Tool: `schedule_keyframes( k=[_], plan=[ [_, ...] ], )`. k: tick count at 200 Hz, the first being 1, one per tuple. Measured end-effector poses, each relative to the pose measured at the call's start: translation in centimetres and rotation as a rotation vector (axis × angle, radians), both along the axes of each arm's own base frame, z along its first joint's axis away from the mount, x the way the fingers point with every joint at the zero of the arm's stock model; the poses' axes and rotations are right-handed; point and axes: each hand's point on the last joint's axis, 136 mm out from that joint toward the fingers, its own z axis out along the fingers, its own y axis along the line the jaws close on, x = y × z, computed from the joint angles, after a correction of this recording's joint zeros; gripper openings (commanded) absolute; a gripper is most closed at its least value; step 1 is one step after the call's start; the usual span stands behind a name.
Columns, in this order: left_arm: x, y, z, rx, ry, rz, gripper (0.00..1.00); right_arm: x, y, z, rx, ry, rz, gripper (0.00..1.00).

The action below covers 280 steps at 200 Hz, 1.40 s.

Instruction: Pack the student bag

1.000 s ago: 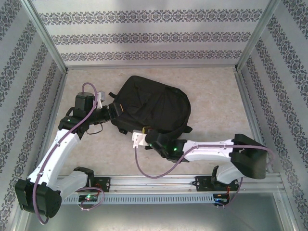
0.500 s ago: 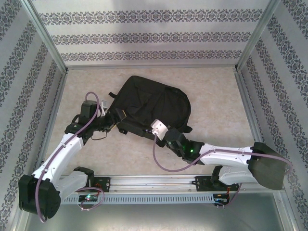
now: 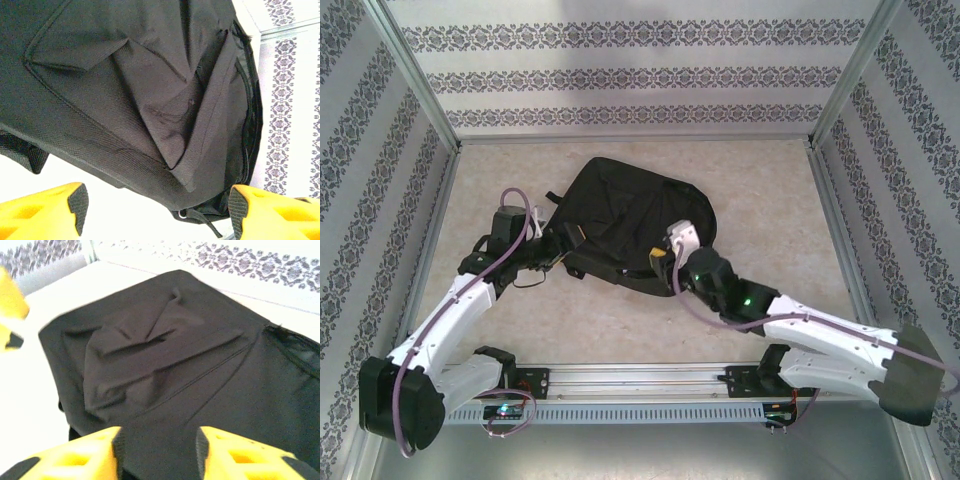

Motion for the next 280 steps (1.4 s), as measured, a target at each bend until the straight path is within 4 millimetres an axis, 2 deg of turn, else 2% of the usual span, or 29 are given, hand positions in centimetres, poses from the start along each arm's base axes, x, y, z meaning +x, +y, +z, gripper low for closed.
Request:
schedule_keyframes(
  k=[19, 47, 68, 92, 110, 147, 226, 280],
  plan=[
    [0.0, 0.0, 0.6, 0.005, -0.018, -0.007, 0.75, 0.2, -0.2, 1.6, 0.071, 0.084, -0.027, 0.39],
    [-0.2, 0.0, 0.6, 0.01, -0.02, -0.013, 0.75, 0.0, 1.3, 1.0, 0.078, 0.316, -0.006, 0.48],
    [-0.2, 0.0, 0.5, 0.018, -0.021, -0.02, 0.75, -0.5, 2.8, -0.9, 0.01, 0.463, 0.032, 0.5],
    [-0.3, 0.0, 0.4, 0.024, -0.022, -0.026, 0.75, -1.7, 3.2, -3.9, -0.08, 0.6, 0.058, 0.51],
    [-0.3, 0.0, 0.4, 0.024, -0.024, -0.03, 0.75, -2.4, 3.4, -5.7, -0.124, 0.675, 0.071, 0.48],
    [-0.4, 0.0, 0.4, 0.031, -0.03, -0.04, 0.75, -2.9, 4.0, -7.4, -0.156, 0.749, 0.096, 0.44],
    [-0.3, -0.1, -0.1, 0.037, -0.018, -0.046, 0.75, -2.6, 5.6, -8.2, -0.156, 0.794, 0.127, 0.44],
    [-0.3, -0.2, -0.2, 0.033, -0.011, -0.052, 0.75, -2.5, 6.4, -9.8, -0.174, 0.834, 0.134, 0.42]
  ],
)
